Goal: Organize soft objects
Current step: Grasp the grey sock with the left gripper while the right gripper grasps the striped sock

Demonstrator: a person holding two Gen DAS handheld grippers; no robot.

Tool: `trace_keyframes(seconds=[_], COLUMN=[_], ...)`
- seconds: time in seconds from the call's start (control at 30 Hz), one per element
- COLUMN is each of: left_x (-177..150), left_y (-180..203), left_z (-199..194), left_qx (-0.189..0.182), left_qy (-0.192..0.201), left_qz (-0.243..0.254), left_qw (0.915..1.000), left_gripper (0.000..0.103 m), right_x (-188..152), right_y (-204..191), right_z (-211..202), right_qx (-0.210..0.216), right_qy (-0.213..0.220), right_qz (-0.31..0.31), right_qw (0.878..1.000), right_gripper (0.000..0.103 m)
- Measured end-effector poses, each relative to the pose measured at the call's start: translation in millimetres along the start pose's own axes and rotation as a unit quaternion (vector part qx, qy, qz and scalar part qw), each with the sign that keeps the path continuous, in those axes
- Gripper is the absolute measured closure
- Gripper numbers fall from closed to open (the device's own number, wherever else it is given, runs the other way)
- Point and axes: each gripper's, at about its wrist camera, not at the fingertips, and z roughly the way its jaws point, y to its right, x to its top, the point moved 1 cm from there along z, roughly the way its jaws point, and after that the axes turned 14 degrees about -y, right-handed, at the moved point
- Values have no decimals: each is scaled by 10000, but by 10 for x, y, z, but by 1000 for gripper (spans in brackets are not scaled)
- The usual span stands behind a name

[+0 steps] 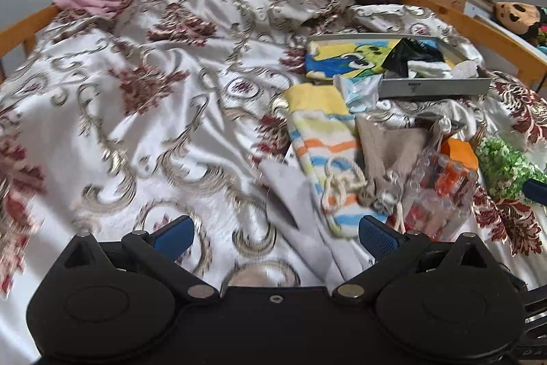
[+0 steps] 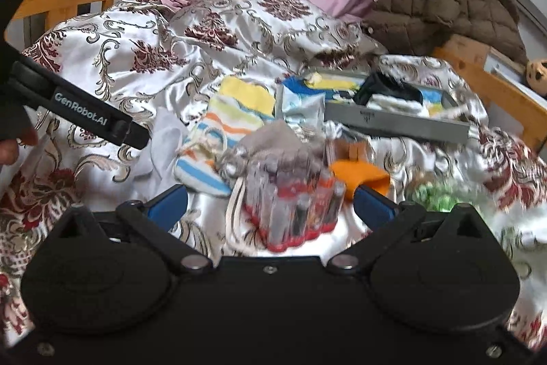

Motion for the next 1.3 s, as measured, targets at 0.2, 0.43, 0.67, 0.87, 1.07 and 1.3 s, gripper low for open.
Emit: trace_keyframes(seconds=[0.2,0.43,0.67,0.87,1.07,1.3], left_x=[153,226,271,282,287,316], left_y=[-177,-384,-495,-498,-521,-561], left_z=[192,416,585,665,689,650], left_qx=[-524,-1073,-1380,-1647,-1830,-1879], left_qy=[86,-55,-101,-125,-155,-134], left_qz=[52,-391,-508,-472,-524,-642], left_qw=[9986,9934,9891,9851,9816,9800], left_gripper=[9,24,45,63,89,101], right_x=[225,642,1122,1349,1504,1706], right_y=[-104,-210,-137,-174,-264,-476], right_z=[201,543,1020,1461,1811,2162], right_qx=[53,246,633,1077,1187,1112], right_qy=[128,48,-209,-782,-1117,-1369], right_qz=[-823,-1136,-879,-694,-483,-459], right_qw=[9965,9932,9939,9887,9854,9832], right_gripper=[1,3,19,29,30,59])
